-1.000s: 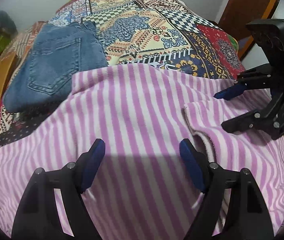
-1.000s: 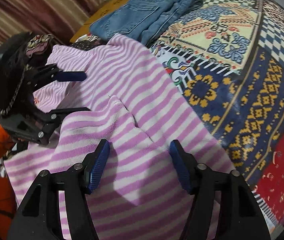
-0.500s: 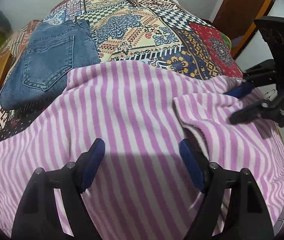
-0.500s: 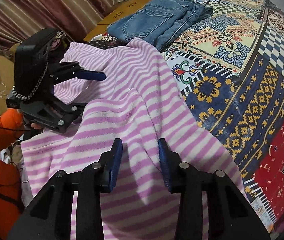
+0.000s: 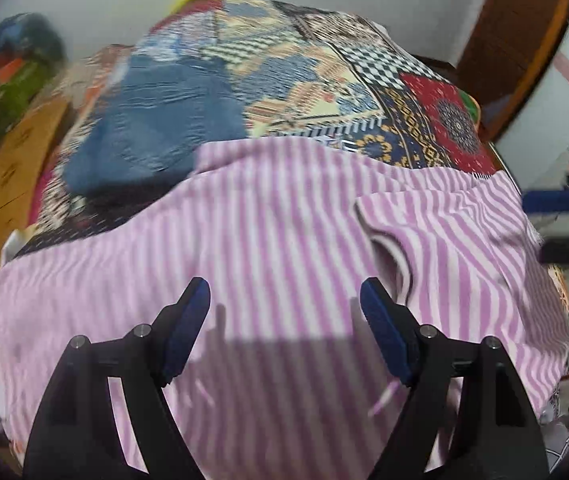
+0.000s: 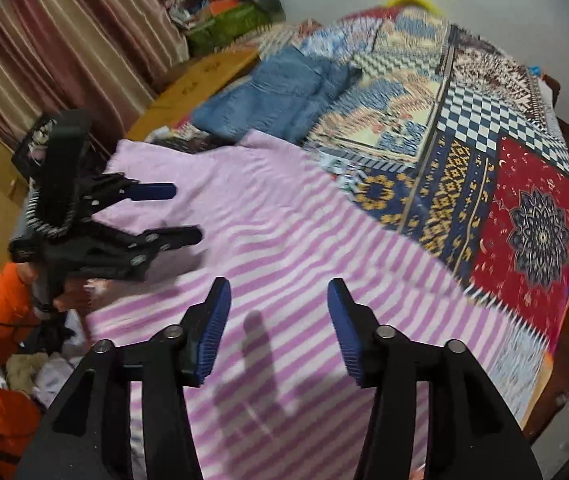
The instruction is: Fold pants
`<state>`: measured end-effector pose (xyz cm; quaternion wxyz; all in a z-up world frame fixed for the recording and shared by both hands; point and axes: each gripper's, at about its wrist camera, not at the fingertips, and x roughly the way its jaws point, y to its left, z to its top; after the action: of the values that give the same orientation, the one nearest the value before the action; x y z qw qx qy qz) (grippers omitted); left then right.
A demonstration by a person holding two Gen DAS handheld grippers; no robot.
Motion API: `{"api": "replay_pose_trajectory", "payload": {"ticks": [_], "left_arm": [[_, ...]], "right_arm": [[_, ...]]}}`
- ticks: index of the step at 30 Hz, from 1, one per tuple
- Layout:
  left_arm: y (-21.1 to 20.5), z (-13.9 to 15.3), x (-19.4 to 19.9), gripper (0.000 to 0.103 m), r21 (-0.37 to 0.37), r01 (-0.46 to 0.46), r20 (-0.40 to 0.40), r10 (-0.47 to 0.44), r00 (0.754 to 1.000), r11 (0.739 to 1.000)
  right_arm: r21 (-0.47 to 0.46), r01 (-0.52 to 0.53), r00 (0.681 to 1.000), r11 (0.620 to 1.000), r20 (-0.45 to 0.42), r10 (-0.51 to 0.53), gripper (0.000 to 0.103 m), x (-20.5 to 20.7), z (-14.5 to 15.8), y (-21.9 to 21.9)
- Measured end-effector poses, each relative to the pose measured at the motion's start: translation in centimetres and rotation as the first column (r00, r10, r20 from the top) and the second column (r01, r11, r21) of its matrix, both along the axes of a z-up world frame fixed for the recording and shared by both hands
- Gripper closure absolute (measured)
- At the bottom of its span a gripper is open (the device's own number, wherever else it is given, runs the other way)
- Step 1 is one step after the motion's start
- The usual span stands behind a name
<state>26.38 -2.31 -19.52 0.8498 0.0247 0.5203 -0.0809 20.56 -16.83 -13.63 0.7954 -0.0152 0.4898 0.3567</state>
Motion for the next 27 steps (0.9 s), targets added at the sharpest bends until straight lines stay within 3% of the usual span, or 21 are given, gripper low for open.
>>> {"api": "replay_pose_trajectory", "payload": {"ticks": [3, 8, 11, 19, 22, 27], "left_arm": [[0.9, 1.5, -3.0, 0.025, 0.024, -0.023, 0.025, 0.023, 0.999, 0.999], [2.2, 2.0, -7.2, 0.025, 0.023, -0.038, 0.027, 0.037, 0.999, 0.999], [3.8, 1.2, -9.1, 0.025, 0.002, -0.07, 0.004, 0.07, 0.998, 0.998], [6.6, -0.1, -11.9, 0.025, -0.009, -0.115, -0.013, 0.115, 0.993, 0.993], [6.7, -0.4, -12.0, 0.025, -0.008, -0.114, -0.005, 0.114, 0.993, 0.993], [6.1, -0.7, -11.5, 0.025, -0.046, -0.089, -0.005, 0.089, 0.996, 0.995]], "right_arm": [[0.019, 0.032, 0.997, 0.999, 0.063, -0.033, 0.039, -3.9, 1.4, 0.5], [0.013, 0.011, 0.995, 1.0, 0.104, -0.012, 0.037, -8.5, 1.1, 3.5], [0.019, -0.012, 0.996, 1.0, 0.084, 0.01, 0.037, -9.4, 0.3, 5.7], [-0.132, -0.012, 0.993, 0.991, 0.117, 0.028, 0.038, -8.9, -3.1, 10.5], [-0.201, 0.008, 0.988, 0.98, 0.151, 0.023, 0.059, -9.1, -4.2, 11.3], [-0.089, 0.065, 0.994, 0.994, 0.098, -0.057, 0.087, -8.0, -3.6, 9.0]]}}
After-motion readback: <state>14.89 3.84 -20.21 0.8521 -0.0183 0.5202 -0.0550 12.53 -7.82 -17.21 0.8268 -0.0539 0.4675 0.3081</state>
